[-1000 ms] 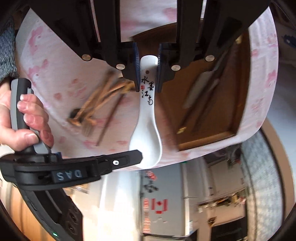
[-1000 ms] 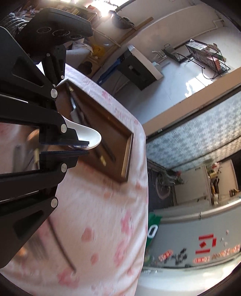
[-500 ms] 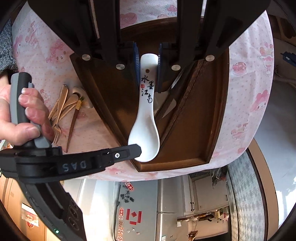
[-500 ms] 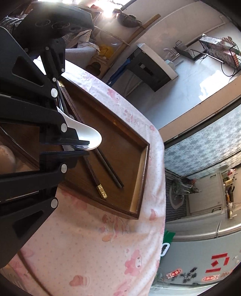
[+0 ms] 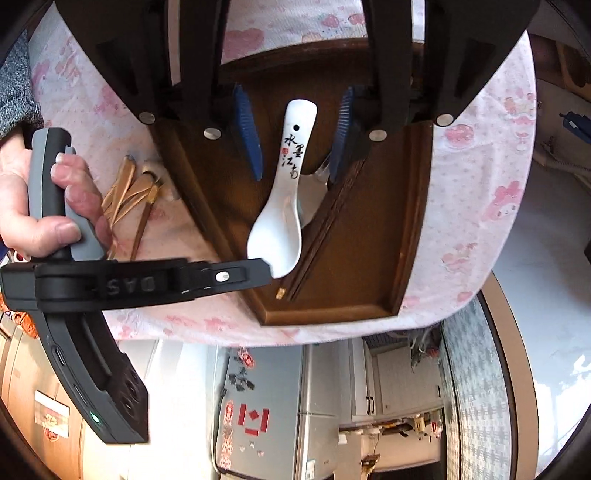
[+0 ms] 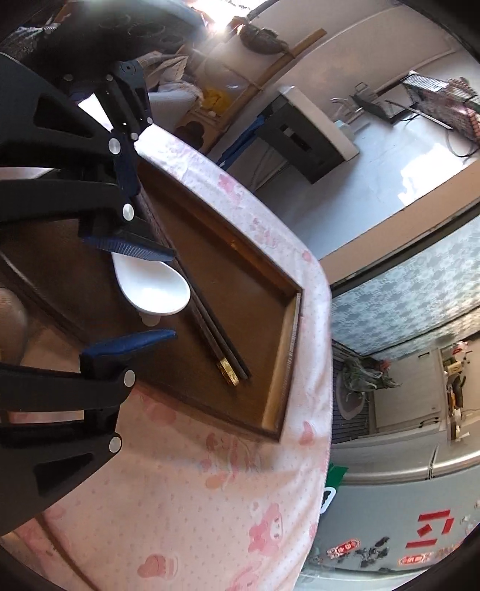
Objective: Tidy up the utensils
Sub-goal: 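Lower the white spoon into the tray and open the left tool, then grasp the silver fork by its handle with the left tool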
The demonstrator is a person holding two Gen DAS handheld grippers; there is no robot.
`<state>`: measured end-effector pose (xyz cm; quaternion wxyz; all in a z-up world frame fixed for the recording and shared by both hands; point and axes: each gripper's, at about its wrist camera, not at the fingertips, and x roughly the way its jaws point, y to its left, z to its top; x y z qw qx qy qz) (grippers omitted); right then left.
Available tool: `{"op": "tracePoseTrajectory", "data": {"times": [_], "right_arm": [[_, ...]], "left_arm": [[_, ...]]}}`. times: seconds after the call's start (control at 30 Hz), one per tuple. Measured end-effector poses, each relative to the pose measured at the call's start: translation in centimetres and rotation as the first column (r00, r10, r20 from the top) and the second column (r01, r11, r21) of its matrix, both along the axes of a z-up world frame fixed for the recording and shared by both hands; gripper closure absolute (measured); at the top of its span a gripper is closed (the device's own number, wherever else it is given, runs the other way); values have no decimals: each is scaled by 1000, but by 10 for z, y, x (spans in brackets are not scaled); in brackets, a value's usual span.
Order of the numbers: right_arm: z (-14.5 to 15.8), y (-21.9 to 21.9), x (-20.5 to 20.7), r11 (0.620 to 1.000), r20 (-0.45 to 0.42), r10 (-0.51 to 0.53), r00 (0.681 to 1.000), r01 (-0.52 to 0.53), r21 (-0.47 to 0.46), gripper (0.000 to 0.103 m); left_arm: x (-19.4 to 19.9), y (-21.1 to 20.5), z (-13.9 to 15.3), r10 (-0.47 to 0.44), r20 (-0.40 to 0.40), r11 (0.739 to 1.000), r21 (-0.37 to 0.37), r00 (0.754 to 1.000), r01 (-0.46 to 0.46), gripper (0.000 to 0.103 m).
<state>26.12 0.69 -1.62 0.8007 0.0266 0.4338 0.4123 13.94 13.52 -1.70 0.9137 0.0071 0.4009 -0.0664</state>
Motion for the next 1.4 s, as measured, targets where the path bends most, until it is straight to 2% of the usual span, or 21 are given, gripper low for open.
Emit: {"op": "tracePoseTrajectory", "data": {"times": [0.07, 0.23, 0.4, 0.5, 0.67, 0.77, 0.93, 1.13, 1.17, 1.2, 1.23, 1.4], "right_arm": [[12, -22, -1, 1000, 19, -24, 1000, 24, 9, 58], [29, -100, 1, 992, 41, -127, 991, 127, -3, 58], [21, -167, 2, 974, 35, -220, 975, 222, -38, 58], [10, -193, 1, 968, 11, -249, 969, 249, -36, 58], [-3, -210, -1, 967, -12, -254, 967, 254, -33, 58], [-6, -215, -3, 966, -24, -259, 965, 259, -25, 58], [-12, -224, -2, 967, -37, -255, 966, 254, -22, 58], [-24, -236, 4, 964, -74, -266, 961, 266, -11, 58], [-28, -238, 7, 963, -90, -269, 959, 269, -7, 58], [-31, -240, 9, 962, -105, -271, 957, 272, 1, 58], [-33, -241, 12, 962, -116, -271, 955, 274, 8, 58], [-42, -237, 17, 960, -125, -279, 952, 281, -4, 59]], "left_arm": [[-6, -6, 7, -22, 17, 1000, 0, 1000, 22, 57], [-16, -39, 13, -116, 39, 993, -9, 993, 116, 55], [-19, -86, 5, -243, 24, 970, 26, 970, 243, 55], [-18, -110, -2, -292, 5, 956, 32, 956, 292, 55], [-15, -147, -12, -374, -6, 926, 48, 927, 374, 55], [1, -167, -17, -382, -6, 922, 62, 924, 382, 56], [33, -189, -25, -386, -27, 921, 55, 922, 387, 67], [57, -204, -34, -420, -64, 906, 33, 906, 422, 70], [59, -204, -34, -425, -69, 904, 22, 903, 427, 72], [61, -205, -34, -427, -70, 903, 18, 902, 429, 82], [62, -205, -35, -416, -72, 907, 44, 906, 420, 95], [61, -203, -35, -420, -71, 905, 44, 905, 424, 96]]}}
